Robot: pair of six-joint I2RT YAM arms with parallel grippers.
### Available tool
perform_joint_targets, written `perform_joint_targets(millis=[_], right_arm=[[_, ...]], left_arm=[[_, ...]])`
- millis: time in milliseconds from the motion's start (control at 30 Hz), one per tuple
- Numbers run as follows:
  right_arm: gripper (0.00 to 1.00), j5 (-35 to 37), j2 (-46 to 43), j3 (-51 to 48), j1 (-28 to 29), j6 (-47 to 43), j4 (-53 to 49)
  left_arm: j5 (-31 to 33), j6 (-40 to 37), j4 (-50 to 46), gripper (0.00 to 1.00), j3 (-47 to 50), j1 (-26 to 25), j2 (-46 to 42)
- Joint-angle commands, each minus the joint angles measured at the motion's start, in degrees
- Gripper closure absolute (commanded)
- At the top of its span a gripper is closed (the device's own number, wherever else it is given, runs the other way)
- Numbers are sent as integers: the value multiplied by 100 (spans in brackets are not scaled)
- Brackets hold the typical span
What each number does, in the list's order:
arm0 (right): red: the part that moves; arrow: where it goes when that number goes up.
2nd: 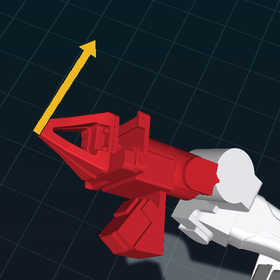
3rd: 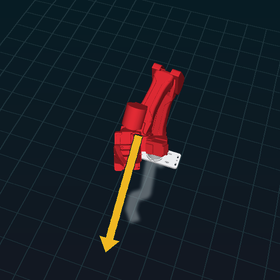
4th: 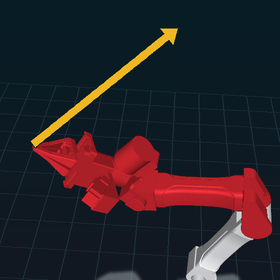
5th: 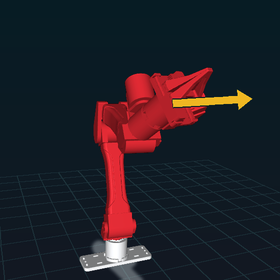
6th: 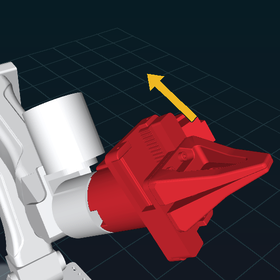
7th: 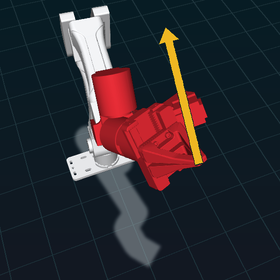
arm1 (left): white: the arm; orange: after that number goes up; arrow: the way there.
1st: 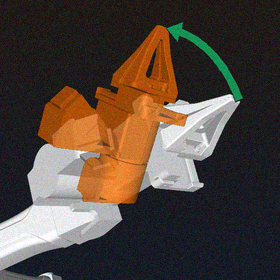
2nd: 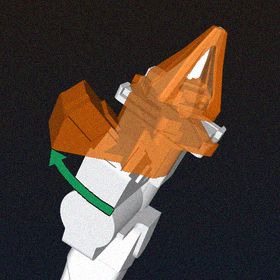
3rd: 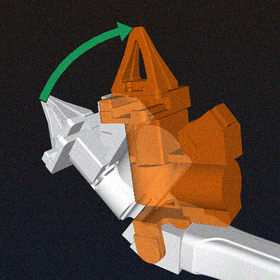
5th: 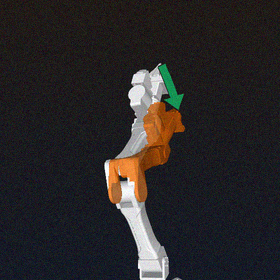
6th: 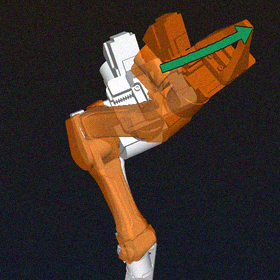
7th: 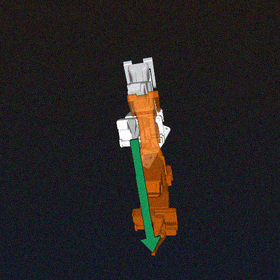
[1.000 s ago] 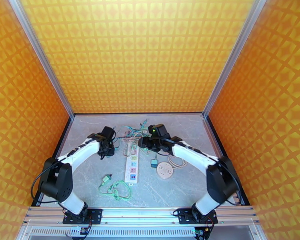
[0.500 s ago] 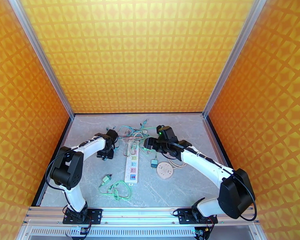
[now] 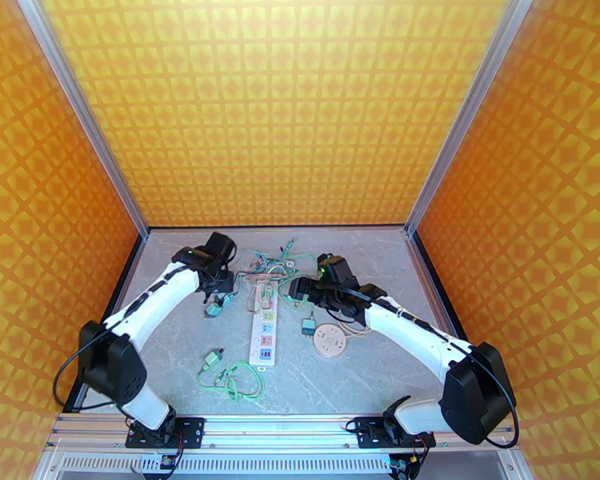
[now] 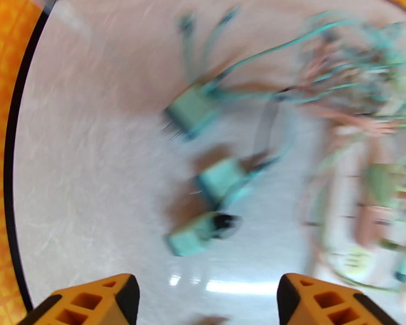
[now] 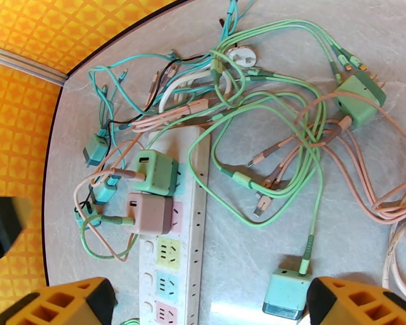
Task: Pull the plug off the socket
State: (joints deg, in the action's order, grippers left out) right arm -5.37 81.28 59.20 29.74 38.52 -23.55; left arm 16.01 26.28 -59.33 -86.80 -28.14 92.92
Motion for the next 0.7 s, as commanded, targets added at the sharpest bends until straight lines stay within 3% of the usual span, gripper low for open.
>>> perform_joint_targets(millis=[0,300,667], right_arm=[[1,192,-177,-106,-59,85,87],[2,326,-409,-161,-112,40,-63],[2,519,-776,-341,-112,0,-259]], left_arm=[[-340,435,-108,31,-271,-492,30],[-940,732,522,31,-460,-1243,836],[-941,857,747,35,-507,-1144,1792]])
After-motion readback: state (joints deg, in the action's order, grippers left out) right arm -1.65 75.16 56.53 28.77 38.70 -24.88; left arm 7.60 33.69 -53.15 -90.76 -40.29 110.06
